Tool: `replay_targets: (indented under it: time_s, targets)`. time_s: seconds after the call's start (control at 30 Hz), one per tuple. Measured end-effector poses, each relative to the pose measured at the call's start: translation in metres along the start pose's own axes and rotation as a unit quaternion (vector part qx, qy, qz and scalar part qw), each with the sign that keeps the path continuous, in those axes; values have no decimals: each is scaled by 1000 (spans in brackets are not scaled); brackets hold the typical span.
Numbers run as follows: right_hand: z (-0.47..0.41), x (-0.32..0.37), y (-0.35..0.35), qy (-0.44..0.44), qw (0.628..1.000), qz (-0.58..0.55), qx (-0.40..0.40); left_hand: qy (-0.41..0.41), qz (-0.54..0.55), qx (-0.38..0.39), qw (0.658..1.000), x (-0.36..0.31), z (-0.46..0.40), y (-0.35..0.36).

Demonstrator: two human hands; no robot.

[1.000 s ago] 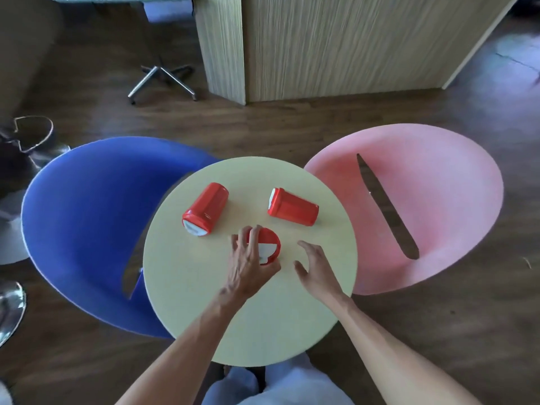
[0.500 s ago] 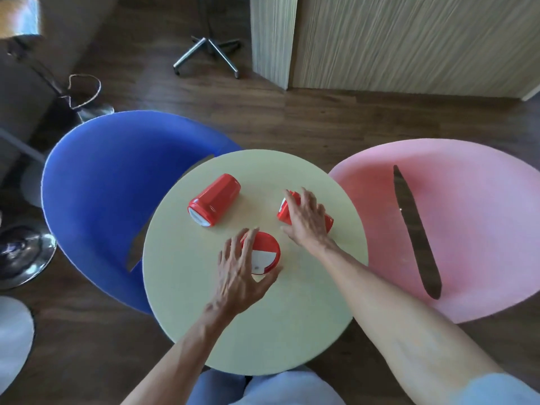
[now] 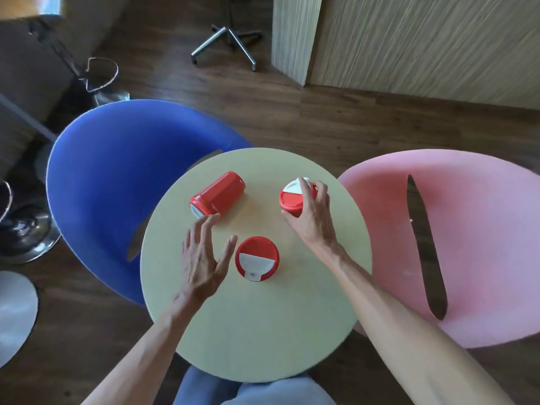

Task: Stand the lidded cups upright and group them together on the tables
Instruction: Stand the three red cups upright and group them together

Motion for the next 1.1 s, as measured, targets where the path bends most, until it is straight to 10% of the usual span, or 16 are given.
replay_targets:
  time_s: [0.67,0.87,1.1]
  targets:
    - [31,6,5,99,994,40,26,-87,-51,123,987,53,-105,35]
    - [31,5,6,103,994,27,27,34,-97,71,992,9,-105,9]
    - [30,2,2,97,994,8,39,146,-141,241,949,-38,-105,26]
Point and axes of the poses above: each hand's wrist, its own z-axis away from the middle knuckle, its own y-axis out of the palm, x = y × z, the point moved 5 cm from there along -z, towards the middle knuckle, and after that the axes turned 11 degrees about -y, right-handed, at the moved point
